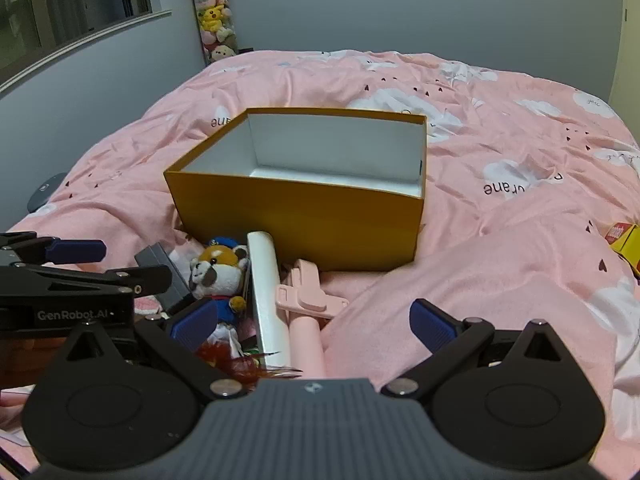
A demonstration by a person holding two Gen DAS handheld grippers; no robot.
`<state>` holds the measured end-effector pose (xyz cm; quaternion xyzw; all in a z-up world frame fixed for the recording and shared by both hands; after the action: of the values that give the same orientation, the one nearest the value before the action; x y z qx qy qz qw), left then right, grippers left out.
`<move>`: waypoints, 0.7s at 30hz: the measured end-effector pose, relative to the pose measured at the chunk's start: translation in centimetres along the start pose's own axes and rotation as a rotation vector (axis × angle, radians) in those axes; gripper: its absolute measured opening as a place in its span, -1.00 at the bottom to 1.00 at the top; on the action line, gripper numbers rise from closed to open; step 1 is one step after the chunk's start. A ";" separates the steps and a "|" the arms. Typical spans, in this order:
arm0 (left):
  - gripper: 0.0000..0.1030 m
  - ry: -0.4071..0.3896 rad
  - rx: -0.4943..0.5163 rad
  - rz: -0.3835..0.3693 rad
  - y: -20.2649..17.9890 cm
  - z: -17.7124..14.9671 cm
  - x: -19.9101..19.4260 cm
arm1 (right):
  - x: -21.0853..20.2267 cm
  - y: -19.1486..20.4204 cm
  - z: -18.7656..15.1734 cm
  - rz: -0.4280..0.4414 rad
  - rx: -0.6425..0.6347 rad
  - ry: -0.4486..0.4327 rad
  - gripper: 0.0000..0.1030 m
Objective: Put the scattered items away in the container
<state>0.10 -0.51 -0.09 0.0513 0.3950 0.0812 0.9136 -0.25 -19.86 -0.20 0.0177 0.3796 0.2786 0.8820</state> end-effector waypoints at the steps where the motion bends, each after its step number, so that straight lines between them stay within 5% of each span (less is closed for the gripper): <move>1: 0.83 0.000 0.000 0.000 0.0 0.0 0.0 | 0.0 0.1 0.0 -0.006 -0.004 -0.001 0.99; 21: 0.83 0.004 0.007 -0.001 -0.1 0.0 0.1 | 0.2 -0.2 -0.1 -0.028 0.007 0.013 0.99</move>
<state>0.12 -0.57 -0.17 0.0540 0.3971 0.0797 0.9127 -0.11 -19.91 -0.48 0.0139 0.3864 0.2650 0.8833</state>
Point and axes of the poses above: each gripper's, at about its wrist camera, not at the fingertips, and x roughly the way its jaws point, y to its left, z to its top, the point moved 1 cm from there along x, roughly the way its jaws point, and after that the axes turned 12 degrees about z, right-handed, at the moved point
